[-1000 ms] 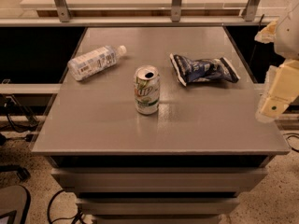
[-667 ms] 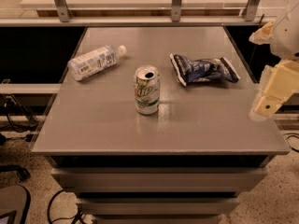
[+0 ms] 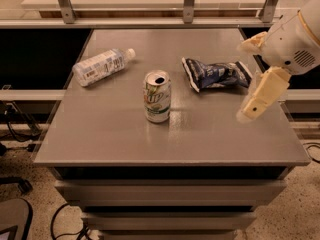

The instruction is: Knock 7up can over

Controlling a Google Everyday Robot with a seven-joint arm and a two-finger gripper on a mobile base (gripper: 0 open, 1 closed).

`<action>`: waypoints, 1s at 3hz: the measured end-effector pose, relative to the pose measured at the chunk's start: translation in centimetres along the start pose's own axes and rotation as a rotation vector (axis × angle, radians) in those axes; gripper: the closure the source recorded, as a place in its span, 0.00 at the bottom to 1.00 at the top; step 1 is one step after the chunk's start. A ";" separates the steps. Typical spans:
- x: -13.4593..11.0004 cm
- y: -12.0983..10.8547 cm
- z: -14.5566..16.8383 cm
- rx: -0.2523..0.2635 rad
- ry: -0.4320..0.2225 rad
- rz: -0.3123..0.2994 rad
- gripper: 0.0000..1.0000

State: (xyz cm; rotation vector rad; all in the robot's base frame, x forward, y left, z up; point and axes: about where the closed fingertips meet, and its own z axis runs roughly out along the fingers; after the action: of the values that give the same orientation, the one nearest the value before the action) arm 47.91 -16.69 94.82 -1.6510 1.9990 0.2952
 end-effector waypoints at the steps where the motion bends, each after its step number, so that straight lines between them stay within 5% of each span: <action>1: -0.9 -0.5 2.4 -0.037 -0.145 0.019 0.00; 3: -4.6 -0.1 5.5 -0.096 -0.460 0.025 0.00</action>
Offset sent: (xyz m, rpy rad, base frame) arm 0.0228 0.0669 -0.0192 0.5264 -0.0043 0.1062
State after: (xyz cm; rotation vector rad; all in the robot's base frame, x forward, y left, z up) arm 49.92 -10.19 92.66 -1.4514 1.6774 0.7191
